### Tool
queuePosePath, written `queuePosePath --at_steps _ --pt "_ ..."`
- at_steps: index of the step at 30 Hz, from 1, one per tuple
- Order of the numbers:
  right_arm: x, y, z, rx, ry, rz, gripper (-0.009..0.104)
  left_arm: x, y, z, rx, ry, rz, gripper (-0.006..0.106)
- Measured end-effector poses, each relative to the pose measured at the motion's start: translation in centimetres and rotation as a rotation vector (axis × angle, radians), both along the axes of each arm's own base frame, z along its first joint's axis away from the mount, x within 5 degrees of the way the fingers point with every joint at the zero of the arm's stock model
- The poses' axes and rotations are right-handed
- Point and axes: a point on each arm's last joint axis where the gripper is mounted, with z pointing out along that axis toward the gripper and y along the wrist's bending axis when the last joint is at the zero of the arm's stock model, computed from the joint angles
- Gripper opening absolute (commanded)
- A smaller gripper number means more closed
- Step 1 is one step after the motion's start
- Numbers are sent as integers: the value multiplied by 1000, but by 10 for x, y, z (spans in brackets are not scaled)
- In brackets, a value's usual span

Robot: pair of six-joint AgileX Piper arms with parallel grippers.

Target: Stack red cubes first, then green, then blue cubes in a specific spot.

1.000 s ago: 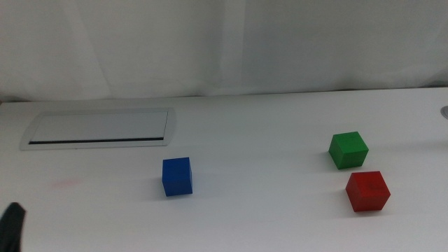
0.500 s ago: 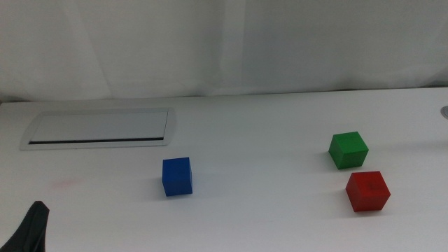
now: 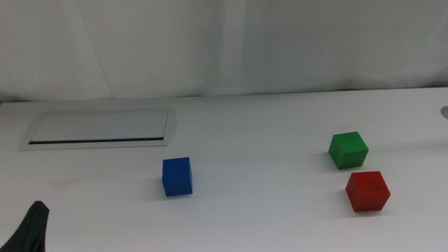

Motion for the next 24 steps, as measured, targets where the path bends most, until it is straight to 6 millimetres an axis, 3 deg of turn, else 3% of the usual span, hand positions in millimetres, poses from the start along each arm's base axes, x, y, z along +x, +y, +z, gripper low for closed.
queuePosePath --at_steps 6,11,18,24 --pt "11 2 50 -25 135 28 95 0 0 0 0 0 0 93" --pt "27 4 75 -32 255 47 95 0 0 0 0 0 0 93" --pt "72 8 81 -32 561 107 95 0 0 0 0 0 0 91" --pt "108 15 68 -54 750 166 95 0 0 0 0 0 0 91"
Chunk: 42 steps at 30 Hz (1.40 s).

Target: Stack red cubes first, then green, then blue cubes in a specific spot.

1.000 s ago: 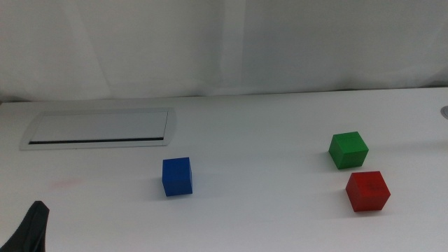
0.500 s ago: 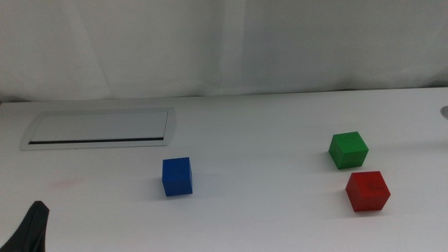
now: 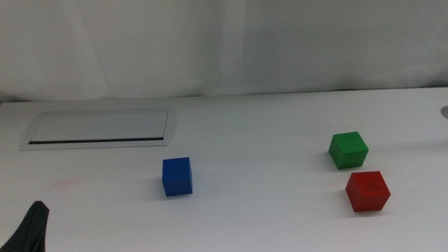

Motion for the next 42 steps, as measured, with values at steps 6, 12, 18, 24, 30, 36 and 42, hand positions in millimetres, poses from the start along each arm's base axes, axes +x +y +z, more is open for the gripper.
queuePosePath --at_steps 6,12,18,24,30,36,42 --pt "25 15 -23 -14 166 44 95 0 0 0 0 0 0 91" --pt "48 38 -49 -108 280 91 95 0 0 0 0 0 0 91" --pt "74 58 -79 -155 358 119 95 0 0 0 0 0 0 91" --pt "99 65 -107 -182 391 115 95 0 0 0 0 0 0 91" --pt "115 71 -134 -197 439 107 95 0 0 0 0 0 0 91" --pt "129 76 -162 -209 488 92 95 0 0 0 0 0 0 91" --pt "138 80 -190 -220 539 85 94 0 0 0 0 0 0 91"
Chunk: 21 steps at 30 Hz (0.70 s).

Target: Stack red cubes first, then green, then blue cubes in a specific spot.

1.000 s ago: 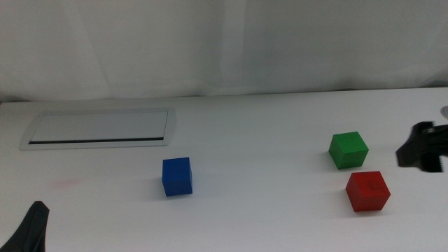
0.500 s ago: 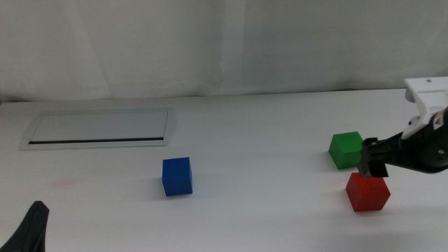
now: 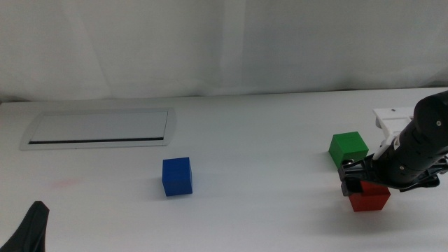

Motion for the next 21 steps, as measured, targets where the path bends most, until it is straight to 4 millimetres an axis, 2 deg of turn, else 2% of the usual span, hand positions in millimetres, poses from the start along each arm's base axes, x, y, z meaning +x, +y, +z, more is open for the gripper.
queuePosePath --at_steps 5,9,12,16,17,21 --pt "3 1 -10 -3 11 1 90 0 0 0 0 0 0 91" --pt "4 2 -11 0 5 2 78 0 0 0 0 0 0 91" --pt "5 2 -11 0 3 2 56 0 0 0 0 0 0 91" --pt "5 2 -11 3 1 -6 11 0 0 0 0 0 0 91" --pt "5 2 -11 4 2 -11 -3 0 0 0 0 0 0 91" --pt "5 2 -11 9 3 -33 -2 0 0 0 0 0 0 90"
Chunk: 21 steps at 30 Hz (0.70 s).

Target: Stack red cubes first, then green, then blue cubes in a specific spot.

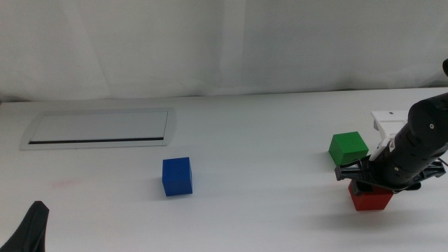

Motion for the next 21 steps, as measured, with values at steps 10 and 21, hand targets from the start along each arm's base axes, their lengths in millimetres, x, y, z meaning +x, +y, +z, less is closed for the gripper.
queuePosePath --at_steps 10,21 --pt "-11 61 76 118 -135 -54 -2 0 0 0 0 0 0 89" --pt "-64 145 41 58 -20 27 -2 0 0 0 0 0 0 89"
